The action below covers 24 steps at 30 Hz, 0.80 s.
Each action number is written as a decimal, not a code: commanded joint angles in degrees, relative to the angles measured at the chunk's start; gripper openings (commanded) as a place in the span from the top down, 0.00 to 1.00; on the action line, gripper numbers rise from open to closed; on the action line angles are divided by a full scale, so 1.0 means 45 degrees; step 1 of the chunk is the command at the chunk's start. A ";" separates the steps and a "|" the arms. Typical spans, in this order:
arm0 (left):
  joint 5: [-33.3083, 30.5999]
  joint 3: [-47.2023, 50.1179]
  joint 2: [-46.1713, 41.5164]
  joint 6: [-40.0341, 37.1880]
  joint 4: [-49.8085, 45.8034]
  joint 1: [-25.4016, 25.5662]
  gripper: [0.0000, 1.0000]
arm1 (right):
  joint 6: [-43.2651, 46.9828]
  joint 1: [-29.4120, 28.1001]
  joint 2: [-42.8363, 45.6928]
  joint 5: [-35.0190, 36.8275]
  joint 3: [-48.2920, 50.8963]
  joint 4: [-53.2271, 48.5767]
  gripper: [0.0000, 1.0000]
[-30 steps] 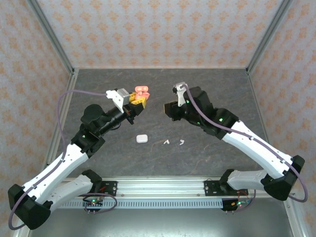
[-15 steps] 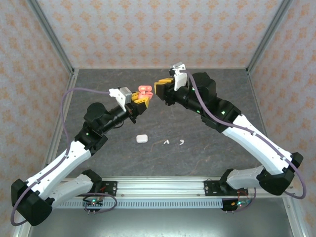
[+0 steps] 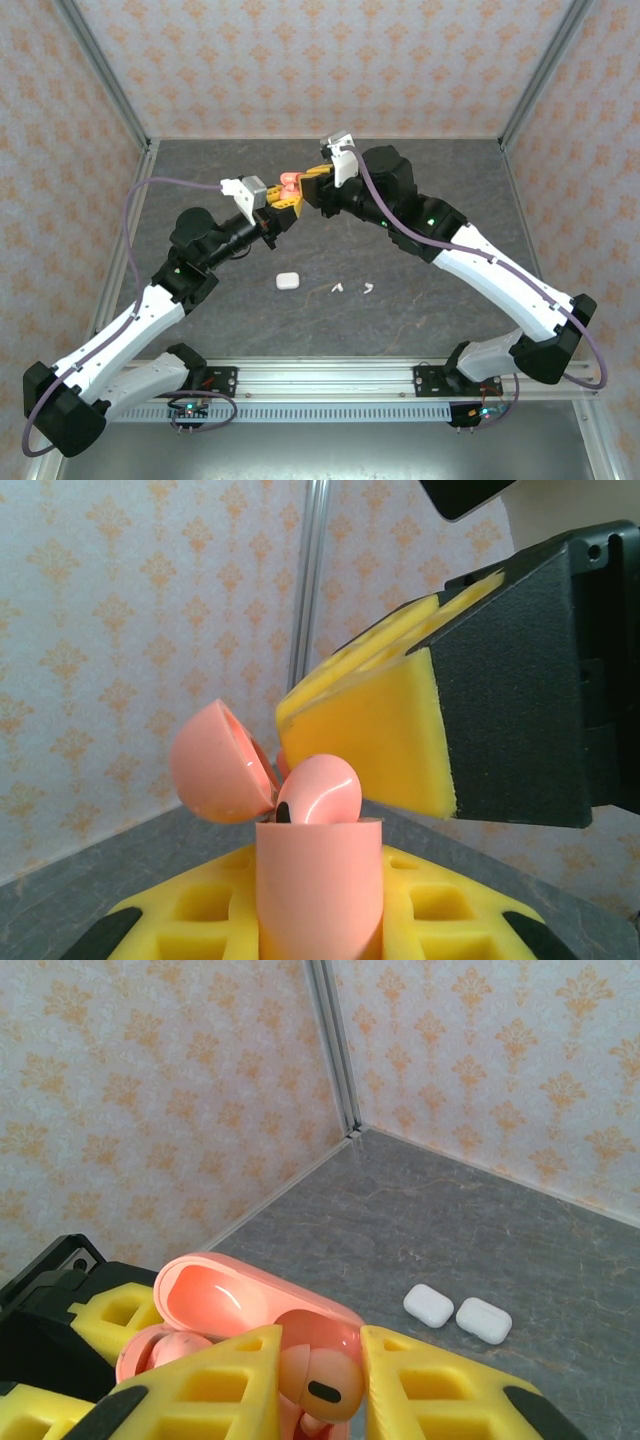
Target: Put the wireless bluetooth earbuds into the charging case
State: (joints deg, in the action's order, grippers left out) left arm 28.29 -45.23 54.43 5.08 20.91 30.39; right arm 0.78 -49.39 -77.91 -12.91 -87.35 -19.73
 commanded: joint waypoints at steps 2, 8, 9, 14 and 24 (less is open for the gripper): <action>0.0120 0.0117 -0.0134 0.0062 0.0639 0.0073 1.00 | -0.0002 -0.0117 0.0048 -0.0245 -0.0456 -0.0524 0.77; 0.0100 0.0121 -0.0104 0.0043 0.0733 0.0072 1.00 | -0.0386 -0.0117 -0.0024 -0.0627 -0.0566 -0.0913 0.76; 0.0099 0.0121 -0.0104 0.0058 0.0727 0.0066 1.00 | -0.0404 -0.0119 -0.0049 -0.0628 -0.0622 -0.0992 0.76; 0.0158 0.0110 -0.0065 0.0080 0.0745 0.0071 1.00 | -0.0647 -0.0030 -0.0194 -0.0804 -0.0903 -0.1289 0.73; 0.0197 0.0111 -0.0084 0.0082 0.0745 0.0076 1.00 | -0.1140 0.0367 -0.0420 -0.1720 -0.1458 -0.1398 0.68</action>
State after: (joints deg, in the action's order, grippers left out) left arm 28.29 -44.77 54.43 5.08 21.32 30.39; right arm -3.16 -48.29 -79.55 -18.74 -91.70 -25.71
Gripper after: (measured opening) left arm 0.213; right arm 0.319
